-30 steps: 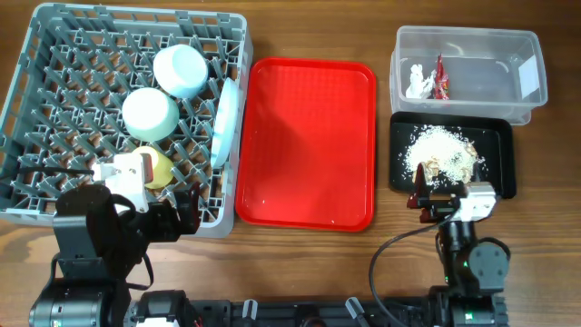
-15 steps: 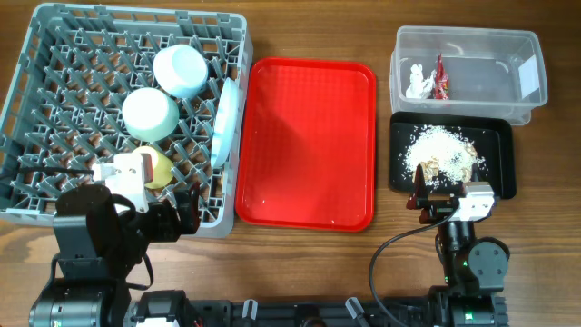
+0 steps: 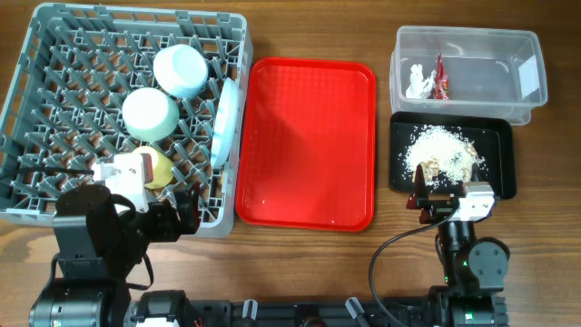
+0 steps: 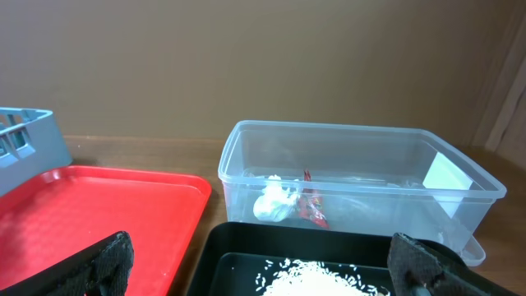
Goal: Sort waste into correct bins and load items into the dishwasher rack
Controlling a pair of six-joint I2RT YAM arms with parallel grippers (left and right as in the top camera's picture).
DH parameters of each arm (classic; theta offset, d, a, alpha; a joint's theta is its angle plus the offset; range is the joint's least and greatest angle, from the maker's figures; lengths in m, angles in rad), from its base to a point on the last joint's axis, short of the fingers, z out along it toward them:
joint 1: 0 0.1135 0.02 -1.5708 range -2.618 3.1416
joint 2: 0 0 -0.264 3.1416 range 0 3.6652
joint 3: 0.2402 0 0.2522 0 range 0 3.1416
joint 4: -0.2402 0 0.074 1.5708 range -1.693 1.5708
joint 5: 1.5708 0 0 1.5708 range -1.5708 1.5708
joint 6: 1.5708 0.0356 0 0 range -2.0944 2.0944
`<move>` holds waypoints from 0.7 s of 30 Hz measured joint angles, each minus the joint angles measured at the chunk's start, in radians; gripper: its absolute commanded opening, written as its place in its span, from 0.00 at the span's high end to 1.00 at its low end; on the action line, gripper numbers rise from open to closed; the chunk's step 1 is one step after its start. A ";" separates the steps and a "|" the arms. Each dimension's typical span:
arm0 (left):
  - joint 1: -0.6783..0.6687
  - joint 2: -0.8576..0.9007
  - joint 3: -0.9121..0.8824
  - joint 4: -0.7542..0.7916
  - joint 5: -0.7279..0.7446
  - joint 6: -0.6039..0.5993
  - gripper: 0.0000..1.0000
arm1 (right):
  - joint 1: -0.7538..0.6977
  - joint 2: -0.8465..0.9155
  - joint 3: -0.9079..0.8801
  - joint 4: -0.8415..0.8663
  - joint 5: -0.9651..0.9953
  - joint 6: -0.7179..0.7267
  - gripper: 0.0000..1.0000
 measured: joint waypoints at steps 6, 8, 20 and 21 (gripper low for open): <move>0.000 0.000 0.000 0.000 0.000 0.000 0.00 | 0.000 0.000 0.000 0.000 0.000 0.000 0.00; 0.000 0.000 0.000 0.000 -0.001 0.004 0.00 | 0.000 0.000 0.000 0.000 0.000 0.000 0.00; 0.000 -0.275 -0.348 0.395 -0.015 0.023 0.00 | 0.000 0.000 0.000 -0.001 0.000 0.000 0.00; 0.000 -0.320 -0.418 0.463 -0.015 0.023 0.00 | 0.000 -0.001 0.000 0.000 0.000 0.000 0.00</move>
